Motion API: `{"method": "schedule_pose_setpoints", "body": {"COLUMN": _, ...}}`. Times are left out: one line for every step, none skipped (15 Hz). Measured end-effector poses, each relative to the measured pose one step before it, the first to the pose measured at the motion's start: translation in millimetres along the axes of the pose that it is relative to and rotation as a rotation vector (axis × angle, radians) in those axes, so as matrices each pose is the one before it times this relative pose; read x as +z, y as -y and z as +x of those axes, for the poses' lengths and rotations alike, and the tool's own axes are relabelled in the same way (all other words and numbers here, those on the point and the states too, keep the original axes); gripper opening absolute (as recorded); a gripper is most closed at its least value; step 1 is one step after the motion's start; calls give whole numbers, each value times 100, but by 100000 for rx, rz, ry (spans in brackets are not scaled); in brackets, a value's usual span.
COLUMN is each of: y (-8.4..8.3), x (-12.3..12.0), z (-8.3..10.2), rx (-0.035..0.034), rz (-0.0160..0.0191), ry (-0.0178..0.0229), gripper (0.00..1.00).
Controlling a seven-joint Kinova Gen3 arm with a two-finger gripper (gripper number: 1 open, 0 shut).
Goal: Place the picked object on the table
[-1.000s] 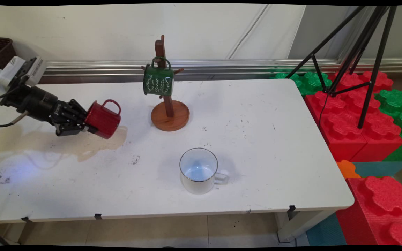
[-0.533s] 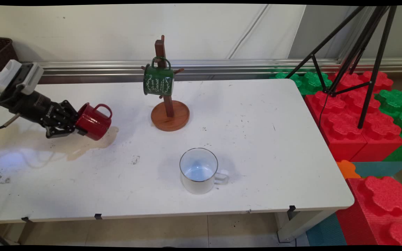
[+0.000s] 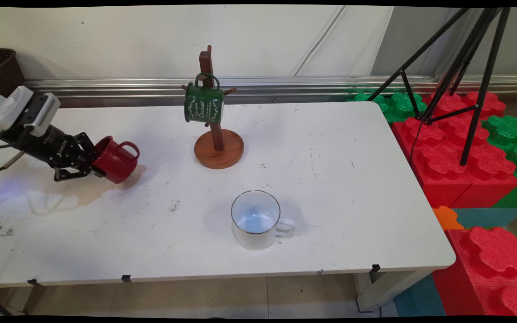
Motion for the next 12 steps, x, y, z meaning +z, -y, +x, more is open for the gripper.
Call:
{"method": "schedule_pose_setpoints", "body": {"y": 76, "x": 145, "z": 5, "rx": 1884, "rz": 82, "ry": 1085, "gripper": 0}}
{"method": "schedule_pose_setpoints", "body": {"y": 49, "x": 115, "z": -17, "rx": 1547, "rz": 25, "ry": 925, "gripper": 0}}
{"method": "schedule_pose_setpoints", "body": {"y": 48, "x": 134, "z": -23, "rx": 1729, "rz": -11, "ry": 995, "gripper": 0}}
{"method": "schedule_pose_setpoints", "body": {"y": 19, "x": 121, "z": -20, "rx": 1588, "rz": -14, "ry": 921, "gripper": 0}}
{"method": "schedule_pose_setpoints", "body": {"y": 76, "x": 121, "z": 20, "rx": 1332, "rz": -40, "ry": 672, "gripper": 0}}
{"method": "schedule_pose_setpoints", "body": {"y": 46, "x": 114, "z": -1, "rx": 1391, "rz": 22, "ry": 755, "gripper": 0}}
{"method": "schedule_pose_setpoints", "body": {"y": 22, "x": 98, "z": -13, "rx": 1237, "rz": -11, "ry": 670, "gripper": 0}}
{"method": "schedule_pose_setpoints", "body": {"y": 8, "x": 83, "z": -15, "rx": 1112, "rz": -28, "ry": 609, "gripper": 0}}
{"method": "schedule_pose_setpoints", "body": {"y": 18, "x": 73, "z": 1, "rx": 902, "rz": -56, "ry": 433, "gripper": 0}}
{"method": "schedule_pose_setpoints", "body": {"y": 14, "x": 46, "z": 6, "rx": 587, "rz": -15, "ry": 265, "gripper": 0}}
{"method": "schedule_pose_setpoints", "body": {"y": 11, "x": 59, "z": 11, "rx": 797, "rz": -86, "ry": 297, "gripper": 0}}
{"method": "schedule_pose_setpoints", "body": {"y": 5, "x": 60, "z": 2, "rx": 848, "rz": -52, "ry": 360, "gripper": 0}}
